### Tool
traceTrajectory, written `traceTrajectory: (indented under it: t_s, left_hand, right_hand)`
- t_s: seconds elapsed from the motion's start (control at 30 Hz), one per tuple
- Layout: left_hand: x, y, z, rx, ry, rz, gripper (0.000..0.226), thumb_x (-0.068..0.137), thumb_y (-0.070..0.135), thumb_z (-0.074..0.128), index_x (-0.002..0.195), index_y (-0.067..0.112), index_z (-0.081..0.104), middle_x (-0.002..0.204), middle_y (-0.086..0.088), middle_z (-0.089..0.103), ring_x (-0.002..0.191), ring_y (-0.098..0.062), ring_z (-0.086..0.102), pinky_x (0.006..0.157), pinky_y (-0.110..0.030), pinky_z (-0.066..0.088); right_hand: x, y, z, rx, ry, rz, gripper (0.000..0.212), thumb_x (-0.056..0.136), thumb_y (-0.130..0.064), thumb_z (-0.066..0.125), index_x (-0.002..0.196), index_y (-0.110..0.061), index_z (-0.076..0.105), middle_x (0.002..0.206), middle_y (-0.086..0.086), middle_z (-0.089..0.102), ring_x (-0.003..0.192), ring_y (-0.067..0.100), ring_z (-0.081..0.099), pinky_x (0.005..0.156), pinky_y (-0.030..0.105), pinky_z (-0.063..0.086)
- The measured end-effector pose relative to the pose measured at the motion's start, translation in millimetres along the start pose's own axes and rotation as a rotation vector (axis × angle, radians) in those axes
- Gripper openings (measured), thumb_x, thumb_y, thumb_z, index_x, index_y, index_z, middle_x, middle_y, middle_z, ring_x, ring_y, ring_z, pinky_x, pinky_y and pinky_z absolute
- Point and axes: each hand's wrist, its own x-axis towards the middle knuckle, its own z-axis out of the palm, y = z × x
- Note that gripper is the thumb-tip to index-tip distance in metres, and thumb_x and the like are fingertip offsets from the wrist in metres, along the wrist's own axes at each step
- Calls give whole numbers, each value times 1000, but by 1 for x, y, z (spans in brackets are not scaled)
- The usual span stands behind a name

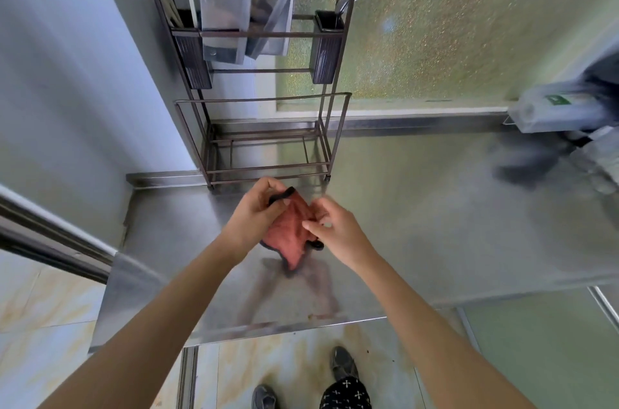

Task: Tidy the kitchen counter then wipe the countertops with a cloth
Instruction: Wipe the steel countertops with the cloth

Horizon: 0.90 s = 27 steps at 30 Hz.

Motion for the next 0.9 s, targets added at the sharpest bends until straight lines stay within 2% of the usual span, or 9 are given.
traceTrajectory:
  t_s: [0.1,0.27,0.4,0.5,0.6,0.7,0.77,0.83,0.9]
  left_hand:
    - [5,4,-11,0,67,-3,26,88,-9,49,80,15,47,74,0,51,56,4,48,58,-12,38]
    - [12,29,-27,-89,146,59,22,89,-4,52,79,15,50,75,-2,54,65,-5,52,61,-13,42]
    - [-2,23,-28,-116,102,7,17,89,-3,52,87,14,54,77,-1,60,67,-4,58,62,-14,48]
    - [-23,-18,-32,42,65,-163,14,89,2,55,83,14,60,70,0,58,61,-7,56,57,-20,47]
    - [-46,-71,-43,274,-12,-358,11,88,7,59,77,9,63,68,-7,57,66,-19,53,63,-28,44]
    - [-64,-99,-47,313,-111,-536,14,88,4,59,75,7,62,64,-6,59,60,-18,59,63,-32,52]
    - [-63,-105,-46,340,-86,-546,16,88,3,58,72,6,60,63,-7,56,56,-16,58,60,-34,53]
    - [-52,-109,-42,411,59,-482,14,89,4,55,75,7,59,68,-9,55,67,-23,56,69,-42,51]
    - [-44,-113,-35,498,232,-453,12,90,7,53,100,7,60,89,-13,62,85,-29,58,76,-38,48]
  right_hand:
    - [9,6,0,-95,121,12,17,81,-28,65,88,-13,65,86,3,70,83,20,64,82,42,49]
    - [29,-26,-16,-139,291,-159,9,85,-15,64,92,-8,63,89,3,69,84,19,64,79,31,48]
    - [7,-14,-2,-170,237,-195,12,84,-8,62,96,-9,63,89,3,69,83,21,64,77,31,48]
    - [-26,22,20,-350,136,-207,17,86,-25,56,90,-11,65,81,3,67,76,25,63,70,34,45]
    - [-62,56,46,-517,-61,-171,46,87,-48,36,81,-11,62,75,4,60,75,28,59,71,35,38]
    - [-78,70,57,-576,-217,-86,41,90,-47,44,92,-11,63,88,5,62,88,25,57,79,34,33]
    - [-68,69,58,-548,-169,-57,28,91,-38,53,93,-13,63,90,4,64,90,24,57,78,33,32]
    - [-46,63,57,-533,-22,-78,18,89,-30,59,91,-12,64,88,5,65,87,27,58,76,36,38]
    - [-26,60,59,-537,132,-60,12,88,-19,60,95,-11,64,90,8,63,84,30,57,73,40,45]
